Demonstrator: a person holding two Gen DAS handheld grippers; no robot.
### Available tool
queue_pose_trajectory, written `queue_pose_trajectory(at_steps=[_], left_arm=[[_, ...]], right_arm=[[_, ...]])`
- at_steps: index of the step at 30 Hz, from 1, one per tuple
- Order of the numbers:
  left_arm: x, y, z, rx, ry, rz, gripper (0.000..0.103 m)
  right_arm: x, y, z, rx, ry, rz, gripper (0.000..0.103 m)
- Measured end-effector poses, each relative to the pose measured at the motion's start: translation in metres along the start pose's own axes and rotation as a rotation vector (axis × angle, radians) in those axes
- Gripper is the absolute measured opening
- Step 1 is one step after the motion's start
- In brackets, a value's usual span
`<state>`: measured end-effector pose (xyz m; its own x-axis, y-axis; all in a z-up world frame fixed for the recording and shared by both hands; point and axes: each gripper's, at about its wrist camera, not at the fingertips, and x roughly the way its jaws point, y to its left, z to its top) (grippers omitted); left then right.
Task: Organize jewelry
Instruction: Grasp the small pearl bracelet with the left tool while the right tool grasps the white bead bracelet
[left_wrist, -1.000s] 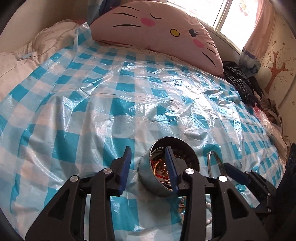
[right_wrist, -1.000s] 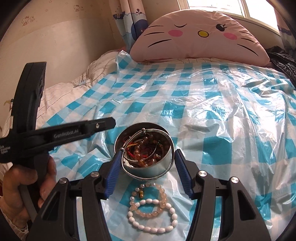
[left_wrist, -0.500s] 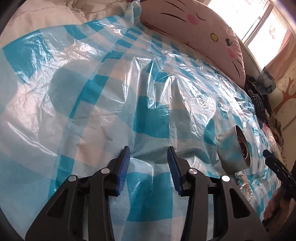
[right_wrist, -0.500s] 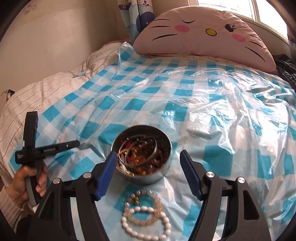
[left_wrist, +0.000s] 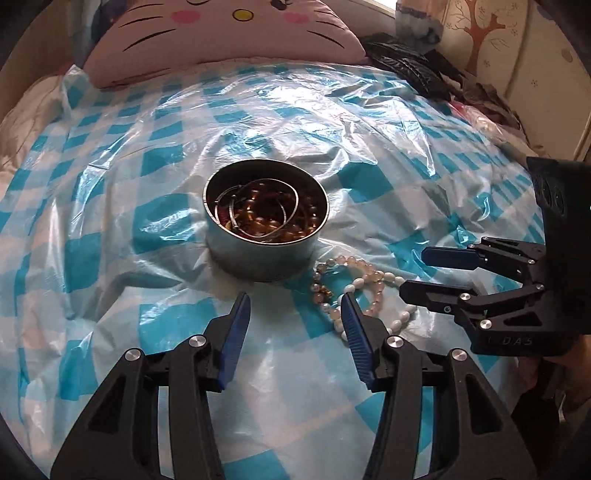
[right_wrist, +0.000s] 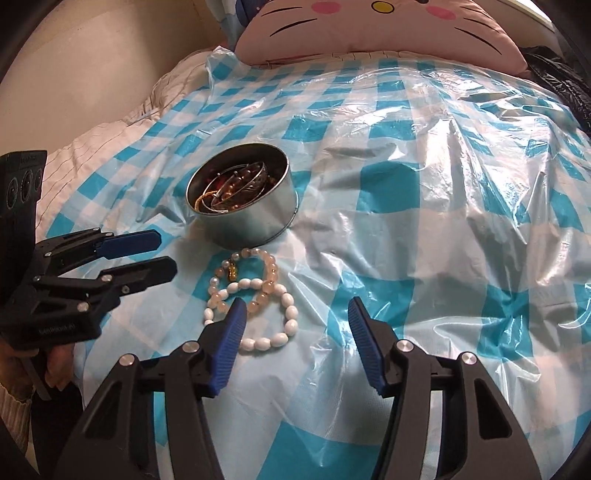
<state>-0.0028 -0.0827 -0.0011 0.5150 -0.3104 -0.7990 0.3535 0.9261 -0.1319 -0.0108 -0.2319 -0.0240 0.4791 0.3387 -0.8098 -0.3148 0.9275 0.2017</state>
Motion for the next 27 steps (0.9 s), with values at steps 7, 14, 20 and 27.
queue_pose_trajectory(at_steps=[7,14,20,27], left_arm=[[0.022,-0.006,0.007,-0.029,0.039,0.008,0.049],[0.041,-0.006,0.008,-0.017,0.097,0.083,0.048],[0.027,-0.004,-0.005,0.003,0.122,0.169,0.048],[0.027,-0.006,-0.002,0.011,0.110,0.175,0.048]], right_arm=[[0.001,-0.006,0.000,0.023,0.001,0.007,0.055],[0.003,-0.003,0.001,0.009,0.011,-0.002,0.055],[-0.001,0.005,0.001,-0.034,0.009,-0.027,0.055],[0.009,0.014,0.007,-0.061,0.024,0.013,0.054]])
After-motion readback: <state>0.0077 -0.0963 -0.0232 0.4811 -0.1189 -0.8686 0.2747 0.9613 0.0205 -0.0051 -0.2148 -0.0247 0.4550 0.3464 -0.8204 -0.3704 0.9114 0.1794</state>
